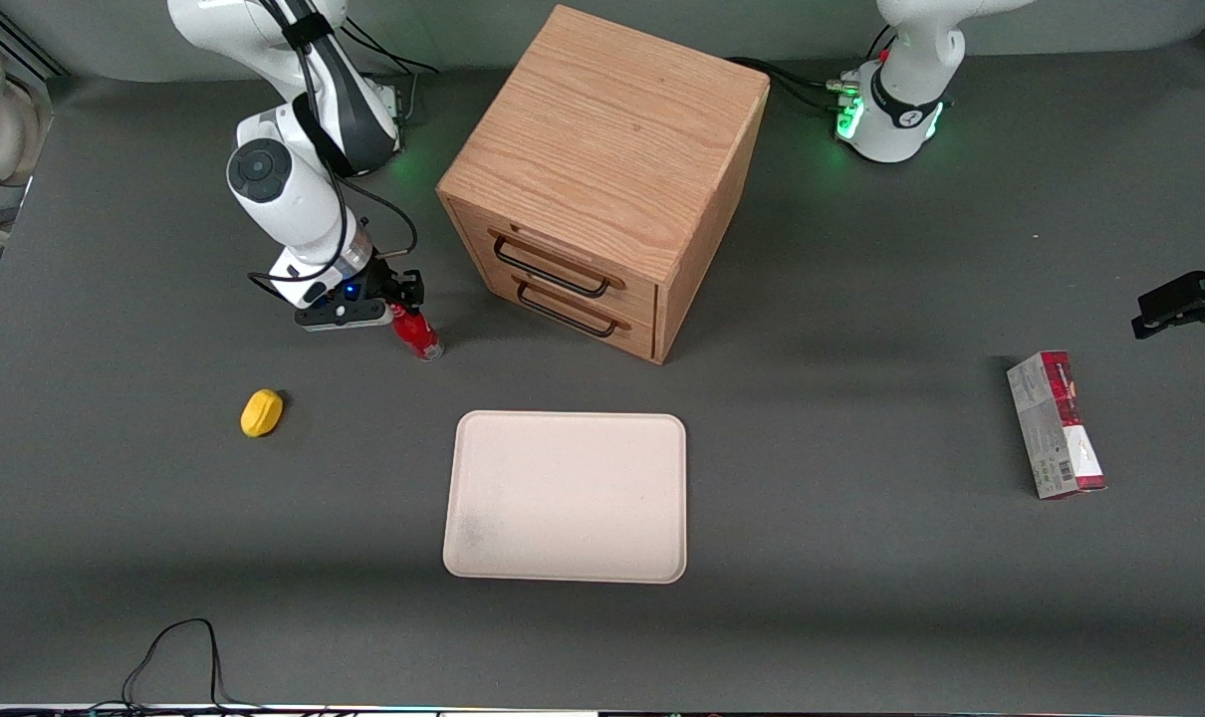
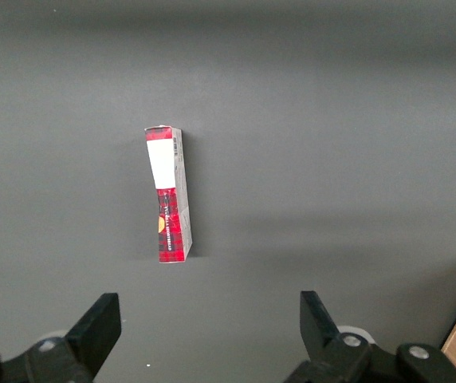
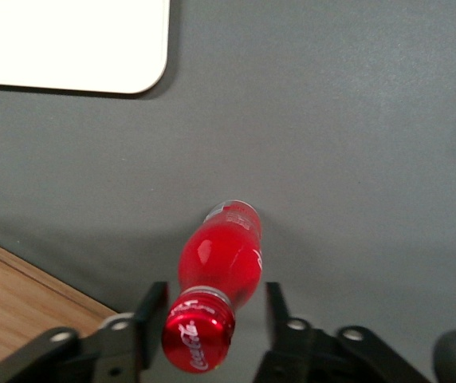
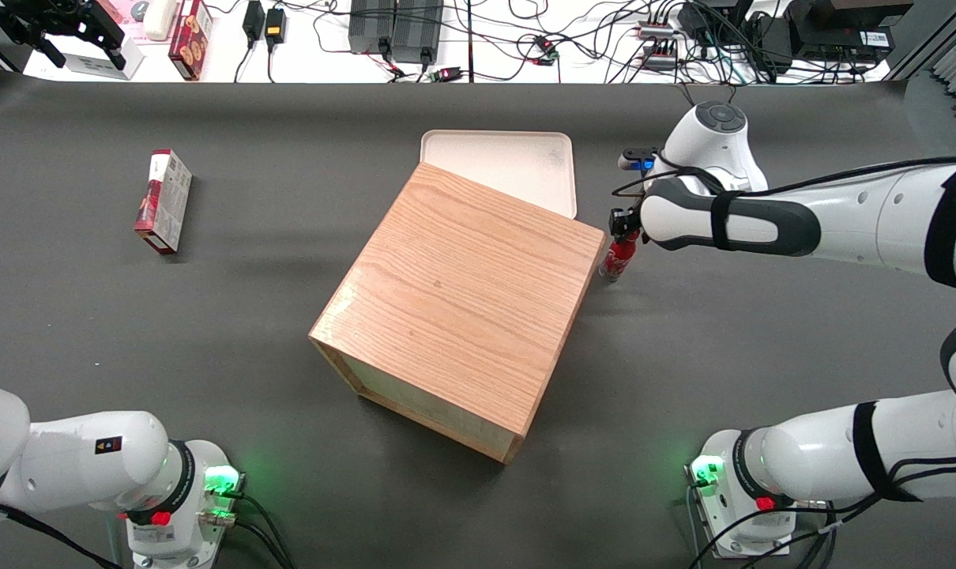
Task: Place coke bottle on tray
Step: 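Close the right gripper around the bottle's cap end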
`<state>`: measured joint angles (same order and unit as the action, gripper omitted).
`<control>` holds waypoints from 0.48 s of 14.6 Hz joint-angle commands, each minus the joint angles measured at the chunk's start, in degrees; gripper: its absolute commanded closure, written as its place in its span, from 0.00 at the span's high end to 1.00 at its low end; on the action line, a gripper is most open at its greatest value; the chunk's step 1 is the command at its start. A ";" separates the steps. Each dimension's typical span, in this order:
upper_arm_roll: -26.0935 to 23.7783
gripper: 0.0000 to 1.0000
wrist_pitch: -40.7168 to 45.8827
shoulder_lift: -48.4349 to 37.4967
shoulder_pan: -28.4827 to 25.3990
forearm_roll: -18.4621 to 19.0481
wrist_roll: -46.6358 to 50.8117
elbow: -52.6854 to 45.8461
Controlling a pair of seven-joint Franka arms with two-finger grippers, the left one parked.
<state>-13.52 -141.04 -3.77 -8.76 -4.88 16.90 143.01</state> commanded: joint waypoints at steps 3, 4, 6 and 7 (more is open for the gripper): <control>-0.10 0.00 -0.47 0.60 -0.38 -1.28 0.77 -0.63; -0.10 0.00 -0.38 0.52 -0.21 -0.93 0.77 -1.15; -0.10 0.00 3.55 0.51 0.14 -0.75 0.86 -4.56; -0.01 0.00 7.67 0.51 0.67 -0.23 0.86 -7.71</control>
<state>-13.49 -139.45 -3.63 -8.65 -4.87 16.91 141.22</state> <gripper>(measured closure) 0.665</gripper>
